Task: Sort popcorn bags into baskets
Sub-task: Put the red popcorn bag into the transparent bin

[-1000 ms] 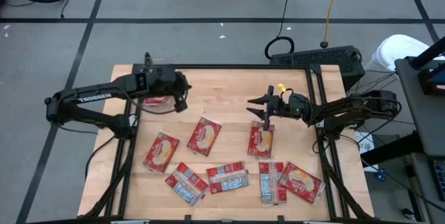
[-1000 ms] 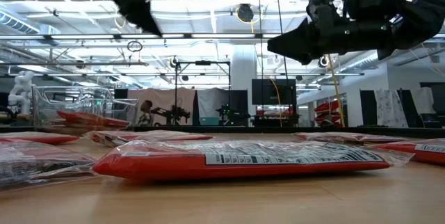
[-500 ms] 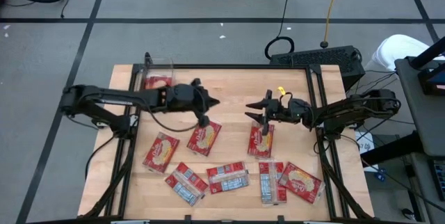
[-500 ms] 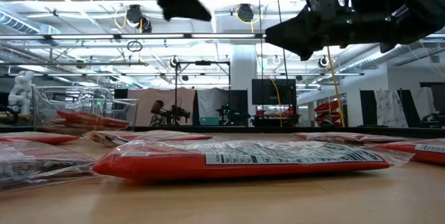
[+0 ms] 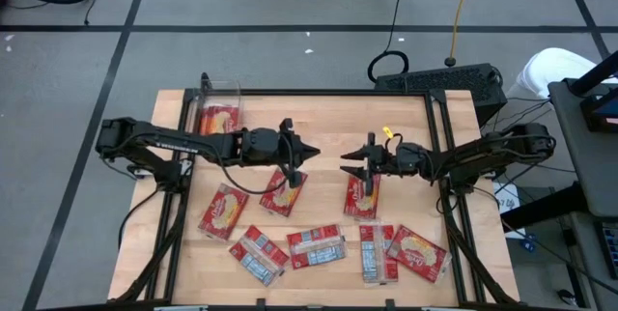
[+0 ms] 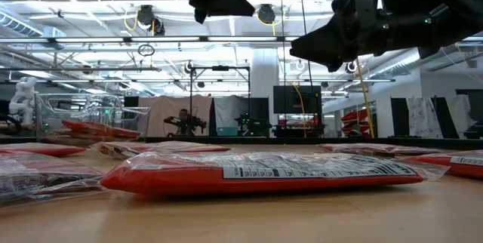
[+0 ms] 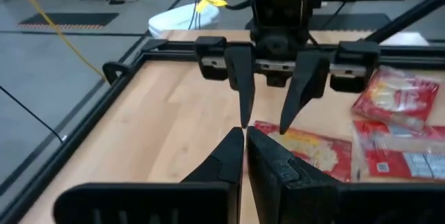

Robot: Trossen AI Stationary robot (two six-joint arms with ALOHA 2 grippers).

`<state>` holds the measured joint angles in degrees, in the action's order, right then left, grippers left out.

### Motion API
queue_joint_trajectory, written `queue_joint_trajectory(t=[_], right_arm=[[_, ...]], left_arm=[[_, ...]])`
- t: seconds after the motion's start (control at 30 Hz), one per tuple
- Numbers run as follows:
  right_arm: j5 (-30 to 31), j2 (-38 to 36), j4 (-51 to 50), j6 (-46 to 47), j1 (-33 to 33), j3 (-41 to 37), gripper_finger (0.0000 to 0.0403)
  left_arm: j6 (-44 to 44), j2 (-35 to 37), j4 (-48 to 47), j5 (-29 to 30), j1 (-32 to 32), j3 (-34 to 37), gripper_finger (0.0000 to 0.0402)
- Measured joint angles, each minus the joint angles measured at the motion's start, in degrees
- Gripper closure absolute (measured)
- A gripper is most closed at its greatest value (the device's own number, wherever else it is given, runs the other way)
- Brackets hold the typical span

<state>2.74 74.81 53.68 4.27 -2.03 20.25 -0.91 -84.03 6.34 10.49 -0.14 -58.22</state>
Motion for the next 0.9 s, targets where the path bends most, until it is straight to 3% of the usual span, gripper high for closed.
queue_joint_trajectory(t=[0.27,0.53,0.8,0.9], right_arm=[[0.35,-0.15,-4.43,3.67,4.51,0.02,0.0257],[8.14,-0.42,-19.02,9.87,12.7,0.45,0.0257],[12.51,-0.94,-56.53,14.89,20.69,14.07,0.0257],[15.08,-0.94,-62.6,15.11,23.32,17.24,0.0257]], left_arm=[[-2.05,0.02,1.62,0.03,0.0,0.0,0.0376],[-1.94,0.02,1.69,0.02,0.02,0.0,0.0376],[-1.83,0.02,1.67,0.02,0.02,0.0,0.0376],[-1.87,0.02,1.65,0.02,0.02,0.0,0.0376]])
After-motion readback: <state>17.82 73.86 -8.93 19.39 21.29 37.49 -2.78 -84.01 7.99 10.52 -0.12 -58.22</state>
